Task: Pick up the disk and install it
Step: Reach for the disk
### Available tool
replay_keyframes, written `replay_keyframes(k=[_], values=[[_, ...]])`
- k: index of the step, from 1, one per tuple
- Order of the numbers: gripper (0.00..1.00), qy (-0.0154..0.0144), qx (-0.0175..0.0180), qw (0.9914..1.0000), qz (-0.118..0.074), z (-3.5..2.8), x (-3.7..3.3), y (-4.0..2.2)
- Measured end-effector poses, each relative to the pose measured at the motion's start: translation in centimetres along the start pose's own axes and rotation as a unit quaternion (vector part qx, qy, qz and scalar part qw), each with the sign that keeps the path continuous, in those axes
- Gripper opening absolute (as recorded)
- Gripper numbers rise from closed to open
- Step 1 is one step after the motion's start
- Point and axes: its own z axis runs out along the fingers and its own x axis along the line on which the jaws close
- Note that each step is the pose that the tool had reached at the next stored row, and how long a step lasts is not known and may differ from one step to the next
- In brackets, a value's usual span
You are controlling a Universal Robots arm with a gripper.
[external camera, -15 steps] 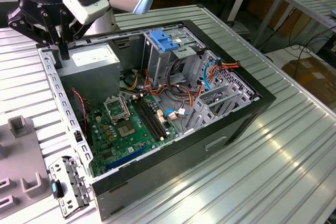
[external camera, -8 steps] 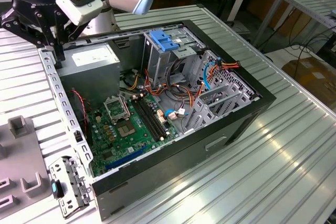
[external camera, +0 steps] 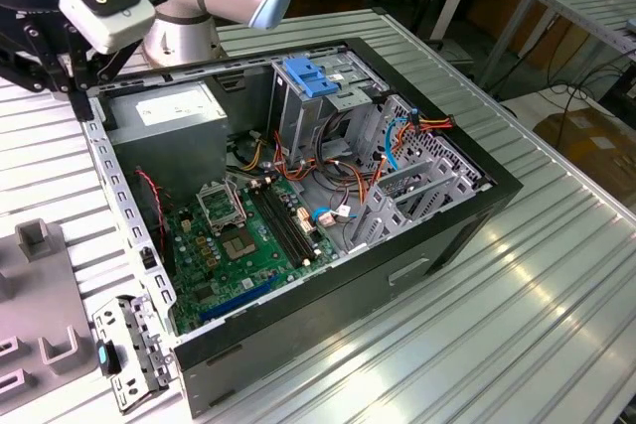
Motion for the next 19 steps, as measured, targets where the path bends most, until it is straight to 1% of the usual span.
replay_keyframes(k=[1,7,9,13,16,18,19], values=[[0.11,0.0001,0.0000,1.00000,0.000,-0.01,0.36,-0.03],[0.11,0.0002,0.0000,1.00000,0.000,-0.04,1.58,-0.11],[0.11,0.0002,0.0000,1.00000,0.000,-0.05,2.52,-0.18],[0.11,0.0002,0.0000,1.00000,0.000,-0.07,3.30,-0.24],[0.11,0.0003,0.0001,1.00000,0.000,-0.09,4.15,-0.29],[0.11,0.0003,0.0000,1.00000,0.000,-0.09,4.55,-0.32],[0.11,0.0003,0.0000,1.00000,0.000,-0.10,4.86,-0.34]])
